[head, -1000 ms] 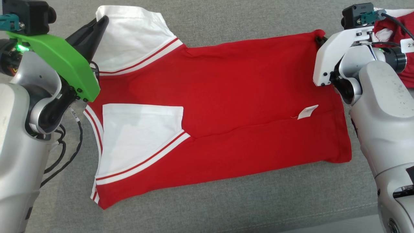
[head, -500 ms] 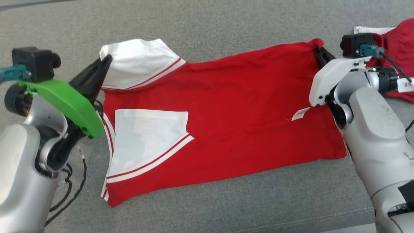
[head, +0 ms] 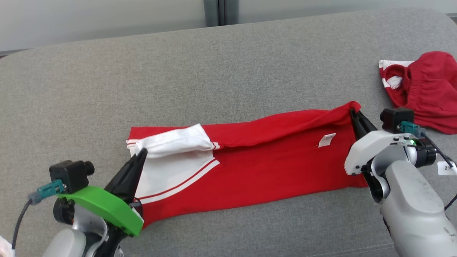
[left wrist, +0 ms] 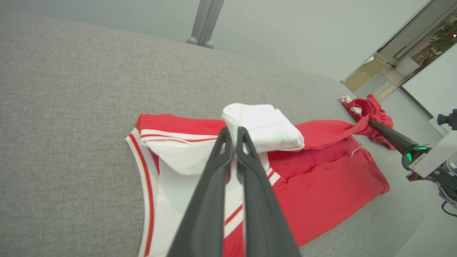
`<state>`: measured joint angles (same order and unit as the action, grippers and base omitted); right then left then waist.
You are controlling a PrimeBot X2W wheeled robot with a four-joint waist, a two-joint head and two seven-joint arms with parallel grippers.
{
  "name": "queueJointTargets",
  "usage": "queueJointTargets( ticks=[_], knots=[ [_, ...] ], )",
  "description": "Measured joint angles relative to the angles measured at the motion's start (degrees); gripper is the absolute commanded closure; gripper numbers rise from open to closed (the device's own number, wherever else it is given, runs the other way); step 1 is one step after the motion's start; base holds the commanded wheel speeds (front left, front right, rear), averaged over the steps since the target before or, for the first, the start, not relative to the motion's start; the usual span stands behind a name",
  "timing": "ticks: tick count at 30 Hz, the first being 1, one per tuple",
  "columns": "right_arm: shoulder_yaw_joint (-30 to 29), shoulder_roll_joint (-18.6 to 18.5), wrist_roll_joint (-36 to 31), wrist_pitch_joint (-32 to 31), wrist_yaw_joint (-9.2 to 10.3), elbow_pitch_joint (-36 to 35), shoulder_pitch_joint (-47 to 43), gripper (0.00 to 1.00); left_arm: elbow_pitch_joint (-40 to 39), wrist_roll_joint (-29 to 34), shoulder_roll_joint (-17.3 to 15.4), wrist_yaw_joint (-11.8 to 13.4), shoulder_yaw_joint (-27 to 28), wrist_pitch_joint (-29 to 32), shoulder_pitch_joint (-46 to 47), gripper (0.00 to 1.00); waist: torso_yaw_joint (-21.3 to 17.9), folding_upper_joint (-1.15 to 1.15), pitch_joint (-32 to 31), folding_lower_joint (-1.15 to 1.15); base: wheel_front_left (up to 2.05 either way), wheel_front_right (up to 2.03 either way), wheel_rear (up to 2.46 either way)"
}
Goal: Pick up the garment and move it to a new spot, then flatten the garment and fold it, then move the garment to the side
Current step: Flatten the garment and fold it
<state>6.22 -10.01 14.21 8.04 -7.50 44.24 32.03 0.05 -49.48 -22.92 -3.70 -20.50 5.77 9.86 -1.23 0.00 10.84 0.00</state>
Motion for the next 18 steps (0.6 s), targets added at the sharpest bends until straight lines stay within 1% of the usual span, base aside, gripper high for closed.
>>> queueJointTargets(
  ticks=[4, 8, 9, 10, 11, 12, 18],
  knots=[
    [-1.1, 0.7, -0.3, 0.1, -0.01, -1.0, -3.2, 1.00, 1.8, -0.2, 1.2, 0.5, -0.4, -2.4, -3.5, 1.00, 0.2, 0.00, -1.5, 0.00, 0.00, 0.00, 0.00],
    [-2.8, 1.3, -0.9, 0.1, 0.00, -1.8, -4.9, 1.00, 5.3, -0.3, 2.7, 0.6, -0.4, -4.3, -4.5, 1.00, 0.3, 0.00, -2.2, 0.00, 0.00, 0.00, 0.00],
    [-3.2, 1.7, -1.1, 0.2, -0.01, -2.0, -5.4, 0.95, 6.4, -0.3, 2.9, 0.7, -0.3, -5.0, -4.6, 1.00, 0.3, 0.00, -2.3, 0.00, 0.00, 0.00, 0.00],
    [-3.5, 2.0, -1.2, 0.3, -0.01, -2.1, -5.8, 0.82, 7.2, -0.2, 3.0, 0.7, -0.2, -5.7, -4.6, 1.00, 0.3, 0.00, -2.4, 0.00, 0.00, 0.00, 0.00],
    [-3.9, 2.2, -1.4, 0.5, -0.01, -2.2, -6.2, 0.67, 8.1, -0.1, 3.4, 0.7, 0.0, -6.7, -4.6, 0.45, 0.3, 0.00, -2.4, 0.00, 0.00, 0.00, 0.00],
    [-4.5, 2.5, -1.4, 0.8, -0.01, -2.3, -6.7, 0.00, 8.9, 0.0, 3.8, 0.7, 0.2, -7.7, -4.6, 0.00, 0.3, 0.00, -2.5, 0.00, 0.00, 0.00, 0.00],
    [-8.2, 3.5, -2.8, 3.6, 0.00, -4.2, -10.5, 0.00, 10.5, 1.7, 5.1, 1.0, 0.5, -13.4, -6.1, 0.00, 0.2, 0.00, -3.5, 0.00, 0.00, 0.00, 0.00]
  ],
)
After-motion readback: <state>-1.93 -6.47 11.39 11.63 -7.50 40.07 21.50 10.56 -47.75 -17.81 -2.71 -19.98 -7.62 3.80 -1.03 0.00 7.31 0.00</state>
